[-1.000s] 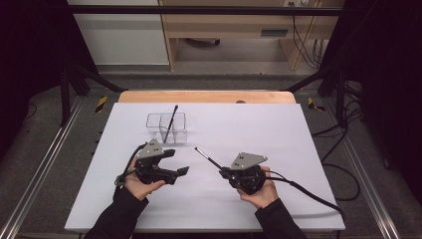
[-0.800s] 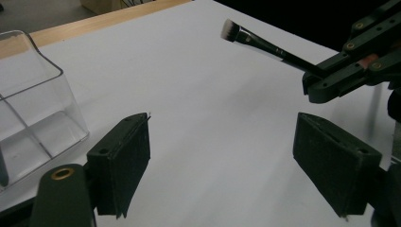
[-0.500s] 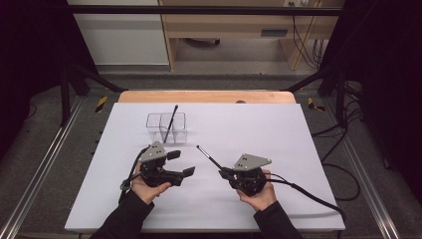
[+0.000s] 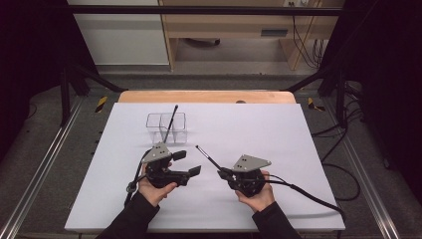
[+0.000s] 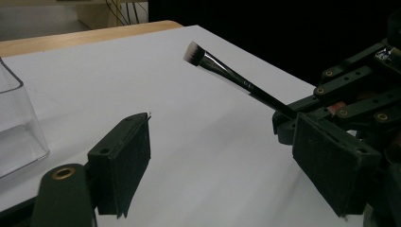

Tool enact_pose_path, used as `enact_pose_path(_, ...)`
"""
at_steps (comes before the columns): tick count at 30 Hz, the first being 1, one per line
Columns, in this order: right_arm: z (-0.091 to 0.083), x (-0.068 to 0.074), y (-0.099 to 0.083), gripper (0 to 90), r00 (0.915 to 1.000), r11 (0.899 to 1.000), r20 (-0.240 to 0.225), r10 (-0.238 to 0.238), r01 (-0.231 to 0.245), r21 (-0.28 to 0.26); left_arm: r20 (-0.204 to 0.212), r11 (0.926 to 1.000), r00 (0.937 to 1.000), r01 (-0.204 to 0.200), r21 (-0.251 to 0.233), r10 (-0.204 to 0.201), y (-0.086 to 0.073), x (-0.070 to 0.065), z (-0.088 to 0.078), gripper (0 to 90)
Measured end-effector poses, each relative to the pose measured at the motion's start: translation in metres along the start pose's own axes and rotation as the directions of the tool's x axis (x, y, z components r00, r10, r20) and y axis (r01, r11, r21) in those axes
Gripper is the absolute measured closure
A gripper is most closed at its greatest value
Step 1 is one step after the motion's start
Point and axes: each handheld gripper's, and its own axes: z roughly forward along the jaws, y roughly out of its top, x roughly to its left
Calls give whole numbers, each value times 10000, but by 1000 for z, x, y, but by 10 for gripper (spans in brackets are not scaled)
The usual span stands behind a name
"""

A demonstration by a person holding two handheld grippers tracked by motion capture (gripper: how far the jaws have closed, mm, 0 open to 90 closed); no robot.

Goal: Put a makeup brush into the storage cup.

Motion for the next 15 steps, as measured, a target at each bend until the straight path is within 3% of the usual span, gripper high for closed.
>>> enact_pose_path(15, -1, 1, 2, 839, 9998, 9986, -97, 189, -194, -496, 615, 9931, 9950, 838, -826, -788, 4, -1, 13, 255)
